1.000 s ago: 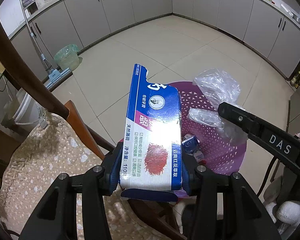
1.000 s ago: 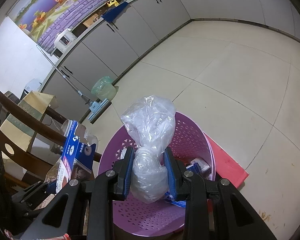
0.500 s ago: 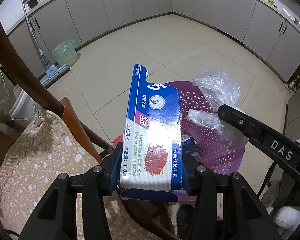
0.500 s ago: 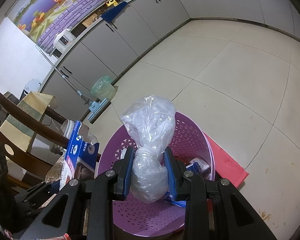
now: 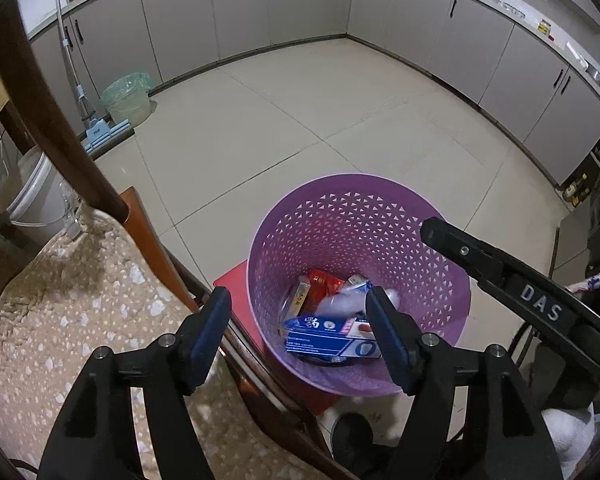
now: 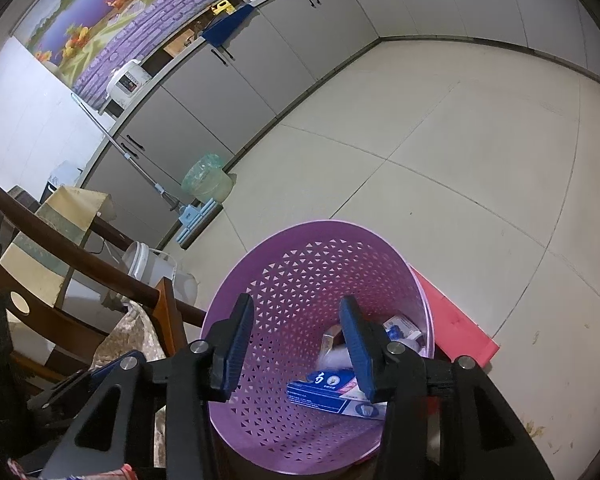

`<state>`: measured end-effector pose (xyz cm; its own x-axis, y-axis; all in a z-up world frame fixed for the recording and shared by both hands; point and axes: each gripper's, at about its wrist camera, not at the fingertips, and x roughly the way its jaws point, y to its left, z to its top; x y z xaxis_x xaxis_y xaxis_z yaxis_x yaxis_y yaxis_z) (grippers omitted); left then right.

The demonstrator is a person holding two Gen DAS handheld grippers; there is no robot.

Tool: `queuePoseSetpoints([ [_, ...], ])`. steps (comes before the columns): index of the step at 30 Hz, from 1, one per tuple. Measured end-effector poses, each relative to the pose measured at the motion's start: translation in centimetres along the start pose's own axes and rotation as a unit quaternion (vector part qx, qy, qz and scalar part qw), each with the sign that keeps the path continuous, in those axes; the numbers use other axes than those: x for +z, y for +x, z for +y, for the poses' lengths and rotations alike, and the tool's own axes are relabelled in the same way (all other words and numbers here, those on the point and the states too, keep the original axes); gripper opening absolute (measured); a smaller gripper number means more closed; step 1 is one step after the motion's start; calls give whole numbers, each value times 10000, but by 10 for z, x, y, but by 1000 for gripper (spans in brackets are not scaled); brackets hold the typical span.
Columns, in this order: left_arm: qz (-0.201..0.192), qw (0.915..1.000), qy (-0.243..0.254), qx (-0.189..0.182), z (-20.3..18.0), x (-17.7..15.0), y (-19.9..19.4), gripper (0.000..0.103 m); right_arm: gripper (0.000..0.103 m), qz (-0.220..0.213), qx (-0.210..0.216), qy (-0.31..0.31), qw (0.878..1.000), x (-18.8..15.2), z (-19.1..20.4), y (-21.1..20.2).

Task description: Collect trash

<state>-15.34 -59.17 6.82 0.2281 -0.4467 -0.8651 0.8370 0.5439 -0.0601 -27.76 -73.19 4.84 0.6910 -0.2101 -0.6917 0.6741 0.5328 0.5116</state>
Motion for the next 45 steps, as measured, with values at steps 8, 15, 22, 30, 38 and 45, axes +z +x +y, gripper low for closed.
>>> queuePoseSetpoints([
  [8, -128, 9998, -158, 25, 12, -26, -30, 70, 49, -220, -81, -321, 9992, -10, 13, -10],
  [15, -519, 9978, -158, 379, 20, -59, -76, 76, 50, -406, -404, -799, 9952, -34, 31, -21],
  [22, -878, 9942, -48, 616, 24, -91, -122, 81, 51, -664, -673, -1043, 9900, -53, 45, -48],
  [30, -1278, 9897, -40, 638, 26, -118, -164, 84, 61, -395, -625, -1431, 9869, -90, 63, -95],
  [38, -2076, 9737, -314, 885, 33, -144, -219, 92, 62, -432, -551, -1896, 9794, -120, 88, -147],
  [45, -2923, 9424, -509, 1542, 28, -169, -279, 102, 64, -472, -428, -2100, 9756, -140, 106, -183],
])
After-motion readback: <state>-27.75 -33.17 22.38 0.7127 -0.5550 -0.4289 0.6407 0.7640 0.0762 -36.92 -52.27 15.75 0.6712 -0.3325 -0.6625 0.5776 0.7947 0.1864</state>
